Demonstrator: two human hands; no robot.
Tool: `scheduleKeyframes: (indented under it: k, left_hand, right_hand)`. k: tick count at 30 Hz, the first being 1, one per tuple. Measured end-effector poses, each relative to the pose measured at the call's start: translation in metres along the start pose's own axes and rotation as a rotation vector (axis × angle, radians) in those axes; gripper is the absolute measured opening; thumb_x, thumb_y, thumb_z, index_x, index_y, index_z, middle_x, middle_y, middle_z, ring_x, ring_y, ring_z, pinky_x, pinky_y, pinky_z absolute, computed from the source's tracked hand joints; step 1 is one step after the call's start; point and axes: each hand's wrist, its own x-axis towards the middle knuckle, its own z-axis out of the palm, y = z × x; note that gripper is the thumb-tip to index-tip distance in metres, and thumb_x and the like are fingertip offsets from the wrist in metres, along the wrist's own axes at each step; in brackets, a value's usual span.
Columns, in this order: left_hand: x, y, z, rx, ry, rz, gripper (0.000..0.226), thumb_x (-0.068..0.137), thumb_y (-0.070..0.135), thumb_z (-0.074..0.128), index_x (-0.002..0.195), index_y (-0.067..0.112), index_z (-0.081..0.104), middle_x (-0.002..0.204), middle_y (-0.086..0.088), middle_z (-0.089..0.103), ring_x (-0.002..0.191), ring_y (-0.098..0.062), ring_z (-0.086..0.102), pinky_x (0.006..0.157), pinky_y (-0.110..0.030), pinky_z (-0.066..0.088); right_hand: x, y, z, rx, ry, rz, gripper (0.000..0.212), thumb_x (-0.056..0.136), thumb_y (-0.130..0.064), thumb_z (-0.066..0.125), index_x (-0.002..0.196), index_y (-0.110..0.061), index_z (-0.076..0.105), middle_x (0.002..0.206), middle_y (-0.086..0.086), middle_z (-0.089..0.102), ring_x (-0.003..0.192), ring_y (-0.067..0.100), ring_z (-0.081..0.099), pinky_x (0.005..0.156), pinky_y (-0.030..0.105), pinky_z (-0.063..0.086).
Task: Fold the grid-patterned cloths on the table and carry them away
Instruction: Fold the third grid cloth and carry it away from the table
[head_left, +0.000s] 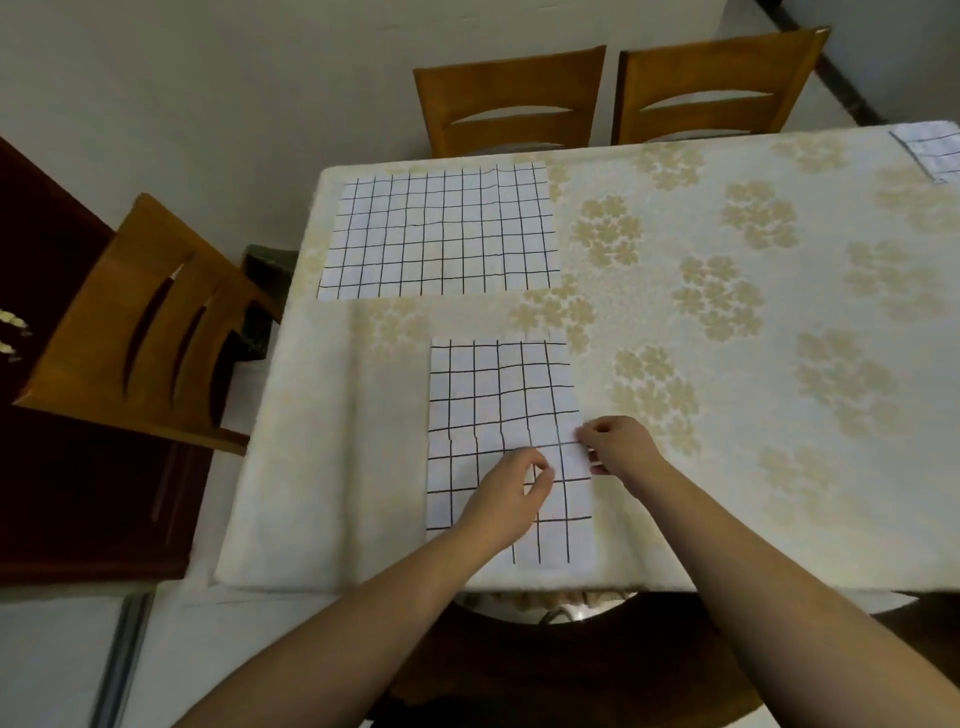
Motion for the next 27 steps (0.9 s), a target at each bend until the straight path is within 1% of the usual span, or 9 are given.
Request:
scheduleKeyframes:
  k: [2,4,8,12,17,18,21,23,27]
  left_hand:
    - [0.0,-0.02,-0.004,0.013,0.05,-0.002,0.025,0.1,0.032,0.047,0.121,0.02,0.054,0.13,0.005,0.052,0.117,-0.012,0.051,0.094,-0.027,0.044]
    - [0.002,-0.045,-0.009,0.086,0.112,-0.006,0.031,0.099,0.027,0.049,0.128,0.017,0.053,0.141,0.0,0.046,0.13,-0.017,0.045,0.104,-0.033,0.042]
    - [0.007,-0.086,-0.023,0.376,0.197,0.012,0.051,0.094,0.037,0.037,0.14,0.014,0.047,0.154,-0.007,0.034,0.143,-0.023,0.031,0.114,-0.04,0.031]
    - [0.013,-0.097,-0.031,0.656,0.064,0.001,0.073,0.086,0.048,0.007,0.153,0.022,0.023,0.163,-0.001,0.008,0.149,-0.019,0.006,0.119,-0.039,0.01]
    - [0.021,-0.105,-0.029,0.776,-0.011,-0.011,0.07,0.088,0.05,-0.001,0.154,0.029,0.003,0.162,0.002,-0.009,0.149,-0.018,-0.008,0.119,-0.04,-0.002]
    - [0.022,-0.107,-0.028,0.783,-0.014,-0.009,0.069,0.089,0.05,-0.001,0.154,0.029,0.001,0.162,0.002,-0.011,0.149,-0.019,-0.009,0.119,-0.04,-0.002]
    - [0.026,-0.109,-0.027,0.788,-0.001,0.009,0.065,0.093,0.049,0.005,0.154,0.028,0.001,0.162,0.0,-0.01,0.149,-0.02,-0.009,0.12,-0.04,-0.002]
    - [0.026,-0.111,-0.026,0.791,0.007,0.014,0.063,0.095,0.048,0.008,0.154,0.028,0.001,0.162,0.0,-0.01,0.149,-0.021,-0.008,0.121,-0.042,0.0]
    - [0.028,-0.116,-0.024,0.794,0.016,0.015,0.063,0.095,0.049,0.01,0.154,0.03,0.002,0.162,0.0,-0.008,0.149,-0.02,-0.008,0.121,-0.043,0.004]
  right_hand:
    - [0.007,0.014,-0.001,-0.05,-0.001,0.029,0.021,0.089,-0.018,0.063,0.073,-0.006,0.067,0.065,0.009,0.061,0.062,0.025,0.059,0.066,0.038,0.058]
    - [0.013,0.024,0.0,-0.133,0.005,0.016,0.026,0.088,-0.019,0.061,0.07,-0.001,0.067,0.062,0.013,0.063,0.059,0.028,0.06,0.071,0.044,0.057]
    - [0.012,0.028,0.004,-0.355,0.043,-0.053,0.03,0.09,-0.026,0.057,0.069,-0.005,0.065,0.064,0.01,0.067,0.059,0.021,0.06,0.06,0.029,0.046]
    - [0.016,0.029,0.008,-0.369,0.09,-0.112,0.023,0.09,-0.03,0.057,0.076,-0.013,0.064,0.067,0.002,0.065,0.063,0.016,0.058,0.052,0.021,0.038]
    - [0.015,0.03,0.012,-0.313,0.179,-0.161,0.006,0.089,-0.028,0.058,0.093,-0.024,0.06,0.076,-0.006,0.063,0.068,0.009,0.058,0.054,0.022,0.04]
    - [0.014,0.031,0.014,-0.304,0.208,-0.177,0.012,0.088,-0.027,0.058,0.1,-0.024,0.059,0.078,-0.006,0.062,0.069,0.009,0.057,0.055,0.024,0.042]
    - [0.016,0.034,0.023,-0.403,0.339,-0.394,0.029,0.087,-0.022,0.063,0.115,-0.015,0.06,0.095,0.002,0.061,0.085,0.021,0.059,0.071,0.033,0.046]
    - [0.015,0.036,0.034,-0.548,0.377,-0.595,0.033,0.088,-0.025,0.062,0.119,-0.013,0.06,0.11,0.007,0.062,0.101,0.026,0.057,0.085,0.038,0.041]
    - [0.014,0.033,0.061,-0.821,0.268,-0.807,0.05,0.093,-0.037,0.043,0.136,-0.014,0.05,0.136,0.006,0.054,0.129,0.025,0.045,0.107,0.04,0.027]
